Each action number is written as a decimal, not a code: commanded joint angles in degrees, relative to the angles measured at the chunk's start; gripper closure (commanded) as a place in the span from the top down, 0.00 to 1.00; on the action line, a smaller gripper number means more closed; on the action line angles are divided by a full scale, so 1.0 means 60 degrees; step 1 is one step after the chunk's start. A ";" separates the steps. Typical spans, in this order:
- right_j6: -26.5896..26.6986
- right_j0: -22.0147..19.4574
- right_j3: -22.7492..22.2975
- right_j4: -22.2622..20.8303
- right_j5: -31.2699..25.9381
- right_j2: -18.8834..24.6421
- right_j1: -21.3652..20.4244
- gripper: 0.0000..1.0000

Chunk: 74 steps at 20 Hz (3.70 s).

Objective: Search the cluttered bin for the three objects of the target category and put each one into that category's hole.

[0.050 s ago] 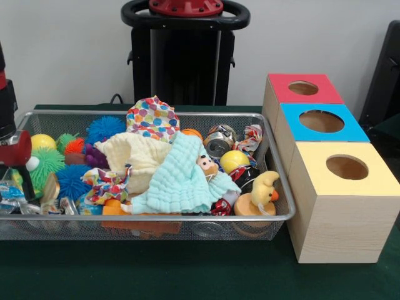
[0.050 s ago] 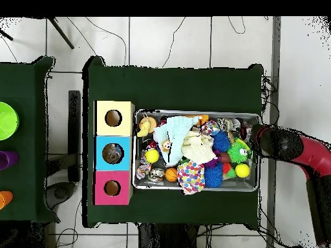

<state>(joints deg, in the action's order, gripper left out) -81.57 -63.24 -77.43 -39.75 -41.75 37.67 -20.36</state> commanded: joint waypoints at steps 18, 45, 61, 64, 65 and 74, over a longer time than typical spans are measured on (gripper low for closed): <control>0.3257 -0.0263 0.0355 -0.1321 0.0587 0.0105 0.0878 1.00; 0.3199 -0.0330 0.0540 -0.1519 0.1125 0.0102 0.1367 1.00; 0.3023 -0.0225 0.0489 -0.1450 0.0992 0.0125 0.1220 1.00; 0.3071 -0.0229 0.0463 -0.1458 0.1000 0.0148 0.1223 1.00; 0.3096 -0.0239 0.0446 -0.1457 0.0997 0.0160 0.1211 1.00; 0.3484 -0.0322 0.0384 -0.1458 0.0898 0.0287 0.1234 1.00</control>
<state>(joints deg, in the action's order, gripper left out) -81.56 -63.77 -77.18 -40.33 -40.80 38.60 -19.32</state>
